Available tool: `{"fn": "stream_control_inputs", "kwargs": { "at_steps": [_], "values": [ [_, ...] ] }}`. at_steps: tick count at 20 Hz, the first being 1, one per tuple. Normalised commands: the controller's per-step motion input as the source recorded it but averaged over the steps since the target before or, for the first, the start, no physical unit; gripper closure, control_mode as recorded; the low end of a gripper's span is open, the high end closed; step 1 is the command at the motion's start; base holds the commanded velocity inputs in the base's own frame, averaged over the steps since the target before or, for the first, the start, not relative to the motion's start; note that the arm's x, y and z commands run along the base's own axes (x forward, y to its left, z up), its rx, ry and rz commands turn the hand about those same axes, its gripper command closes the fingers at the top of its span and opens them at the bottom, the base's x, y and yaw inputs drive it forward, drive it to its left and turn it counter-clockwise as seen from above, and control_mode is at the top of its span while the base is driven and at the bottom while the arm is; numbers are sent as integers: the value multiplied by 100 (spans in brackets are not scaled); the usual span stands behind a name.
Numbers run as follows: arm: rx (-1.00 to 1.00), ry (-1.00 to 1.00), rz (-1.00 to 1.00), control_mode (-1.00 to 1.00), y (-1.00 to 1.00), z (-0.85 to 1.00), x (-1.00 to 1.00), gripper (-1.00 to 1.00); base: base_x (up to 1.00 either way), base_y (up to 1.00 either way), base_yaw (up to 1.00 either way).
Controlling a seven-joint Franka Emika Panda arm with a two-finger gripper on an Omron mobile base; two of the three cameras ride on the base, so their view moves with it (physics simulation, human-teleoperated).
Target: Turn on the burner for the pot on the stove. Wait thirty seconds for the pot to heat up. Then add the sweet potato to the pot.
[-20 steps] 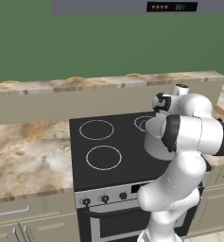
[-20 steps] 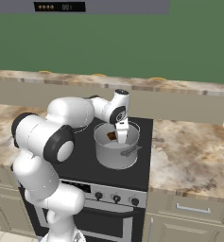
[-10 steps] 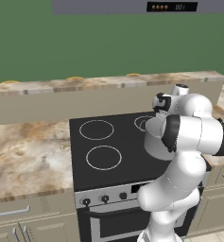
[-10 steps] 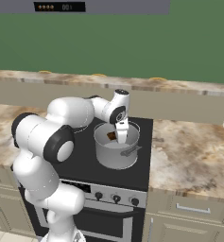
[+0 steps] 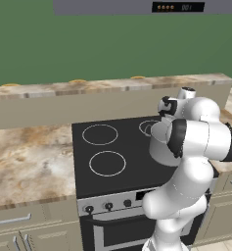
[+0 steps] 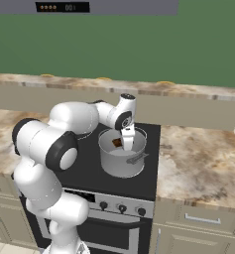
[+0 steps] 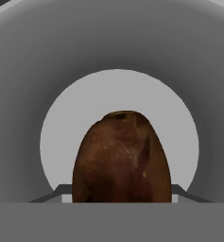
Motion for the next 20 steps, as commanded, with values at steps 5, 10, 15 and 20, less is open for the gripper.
{"fn": "stream_control_inputs", "kwargs": {
  "at_steps": [5, 10, 15, 20],
  "values": [
    [0, 0, 0, -100, 0, 0, 0, 100, 0, 0, 0],
    [0, 0, 0, -100, 0, 0, 0, 100, 0, 0, 0],
    [0, 0, 0, -100, 0, 0, 0, 100, 0, 0, 0],
    [0, 0, 0, -100, 0, 0, 0, 100, 0, 0, 0]
  ]
}}
